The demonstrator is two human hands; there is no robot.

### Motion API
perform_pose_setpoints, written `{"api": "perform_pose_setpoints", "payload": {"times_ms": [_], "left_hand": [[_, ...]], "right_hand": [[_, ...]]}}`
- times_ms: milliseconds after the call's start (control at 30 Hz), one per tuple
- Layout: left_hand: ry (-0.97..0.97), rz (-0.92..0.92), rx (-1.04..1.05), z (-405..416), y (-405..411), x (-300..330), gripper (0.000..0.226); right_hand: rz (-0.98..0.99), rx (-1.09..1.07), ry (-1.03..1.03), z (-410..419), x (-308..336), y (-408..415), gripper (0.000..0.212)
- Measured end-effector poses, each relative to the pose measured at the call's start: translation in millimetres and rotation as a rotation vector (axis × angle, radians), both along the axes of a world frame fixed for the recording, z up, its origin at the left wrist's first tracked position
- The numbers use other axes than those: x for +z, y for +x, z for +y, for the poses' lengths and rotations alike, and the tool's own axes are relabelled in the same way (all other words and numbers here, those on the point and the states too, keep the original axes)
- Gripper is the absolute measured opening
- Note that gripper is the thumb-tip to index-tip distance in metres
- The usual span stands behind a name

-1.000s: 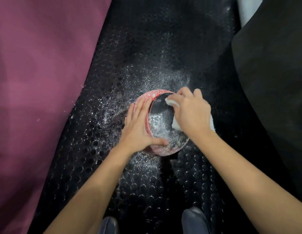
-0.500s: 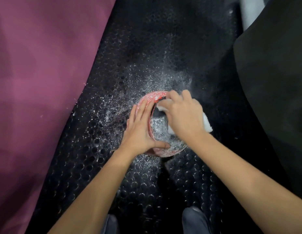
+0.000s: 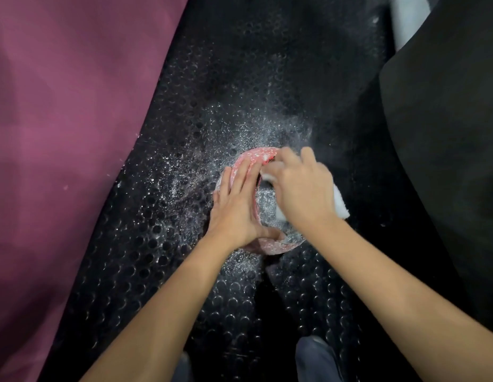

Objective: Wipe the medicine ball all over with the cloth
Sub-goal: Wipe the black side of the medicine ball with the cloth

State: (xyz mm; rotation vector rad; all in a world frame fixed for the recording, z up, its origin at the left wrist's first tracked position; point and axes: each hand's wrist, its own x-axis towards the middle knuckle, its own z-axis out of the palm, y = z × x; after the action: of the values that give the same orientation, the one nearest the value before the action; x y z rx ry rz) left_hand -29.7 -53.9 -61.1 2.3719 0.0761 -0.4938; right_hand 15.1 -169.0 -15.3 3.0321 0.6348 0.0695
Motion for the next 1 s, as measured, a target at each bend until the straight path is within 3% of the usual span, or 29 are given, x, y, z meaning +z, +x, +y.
{"api": "perform_pose_setpoints", "payload": {"times_ms": [67,200,500,700,867,1000], "left_hand": [[0.011,-0.006,-0.008,-2,-1,-1,0.143],[0.061,-0.02,-0.034,-9,2,2,0.143],[0.007,-0.037,-0.113,4,13,-4,0.148],[0.042,-0.018,-0.099,-6,19,1,0.145],[0.07,-0.014,-0.084,-16,20,4,0.143],[0.053,-0.017,-0.072,-16,21,5,0.141]], "right_hand": [[-0.017,0.052,-0.02,-8,0,-2,0.018],[0.046,-0.095,0.016,-14,-1,20,0.025],[0.066,-0.118,0.048,-11,-7,33,0.029],[-0.106,0.061,0.067,-26,-12,-5,0.021],[-0.137,0.01,0.103,-23,-6,2,0.02],[-0.179,0.096,0.056,-32,-13,-18,0.018]]}}
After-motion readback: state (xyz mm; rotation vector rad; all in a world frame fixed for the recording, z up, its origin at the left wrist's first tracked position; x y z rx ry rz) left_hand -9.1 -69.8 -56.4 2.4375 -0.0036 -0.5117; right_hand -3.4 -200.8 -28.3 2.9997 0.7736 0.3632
